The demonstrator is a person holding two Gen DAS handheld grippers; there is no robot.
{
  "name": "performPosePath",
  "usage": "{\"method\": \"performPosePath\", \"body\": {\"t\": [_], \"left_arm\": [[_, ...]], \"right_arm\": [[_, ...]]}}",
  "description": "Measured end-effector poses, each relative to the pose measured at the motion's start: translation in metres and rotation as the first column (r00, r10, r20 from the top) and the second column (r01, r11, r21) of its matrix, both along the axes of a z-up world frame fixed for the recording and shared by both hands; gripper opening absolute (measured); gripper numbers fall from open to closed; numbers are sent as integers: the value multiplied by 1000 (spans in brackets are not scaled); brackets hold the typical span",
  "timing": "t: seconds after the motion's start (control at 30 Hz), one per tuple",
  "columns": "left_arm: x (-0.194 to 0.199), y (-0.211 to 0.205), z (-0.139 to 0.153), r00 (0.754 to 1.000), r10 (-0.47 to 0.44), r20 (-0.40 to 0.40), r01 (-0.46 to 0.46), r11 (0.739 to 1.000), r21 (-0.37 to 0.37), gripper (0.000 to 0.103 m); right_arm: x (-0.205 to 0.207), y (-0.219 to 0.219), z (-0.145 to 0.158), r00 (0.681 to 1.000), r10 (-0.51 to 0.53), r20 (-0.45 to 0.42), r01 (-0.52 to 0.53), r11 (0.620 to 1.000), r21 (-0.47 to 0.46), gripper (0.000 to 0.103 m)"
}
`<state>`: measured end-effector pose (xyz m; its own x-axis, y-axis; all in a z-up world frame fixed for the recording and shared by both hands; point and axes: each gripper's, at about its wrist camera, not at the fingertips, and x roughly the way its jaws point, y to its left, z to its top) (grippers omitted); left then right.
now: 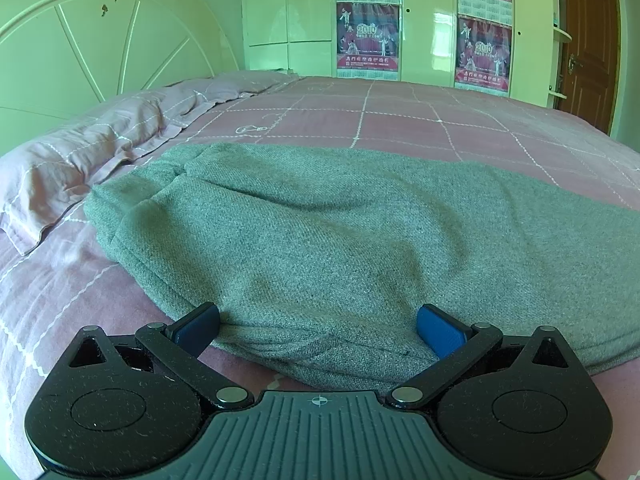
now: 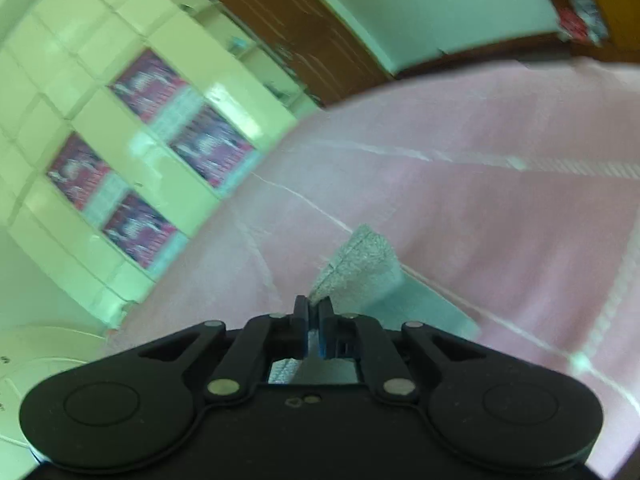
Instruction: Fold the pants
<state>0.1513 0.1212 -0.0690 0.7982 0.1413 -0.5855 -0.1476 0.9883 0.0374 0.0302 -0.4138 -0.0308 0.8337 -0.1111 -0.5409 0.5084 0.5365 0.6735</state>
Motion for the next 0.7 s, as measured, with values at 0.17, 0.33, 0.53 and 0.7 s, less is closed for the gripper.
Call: {"method": "performPosePath", "body": {"t": [0.17, 0.33, 0.53, 0.7], "left_arm": [[0, 1, 1, 1000, -11, -8, 11, 1000, -5, 103], [-1, 1, -1, 1000, -2, 3, 2, 1000, -2, 103], [-2, 0, -2, 1000, -1, 4, 1, 1000, -1, 103], [-2, 0, -2, 1000, -1, 6, 1, 1000, -3, 103]], "right_arm": [[-13, -6, -37, 997, -45, 57, 37, 991, 132, 0], [-9, -13, -28, 995, -81, 60, 73, 991, 116, 7], [36, 7, 60, 985, 102, 139, -85, 989, -124, 0], [45, 18, 139, 913, 209, 351, -133, 965, -228, 0]]}}
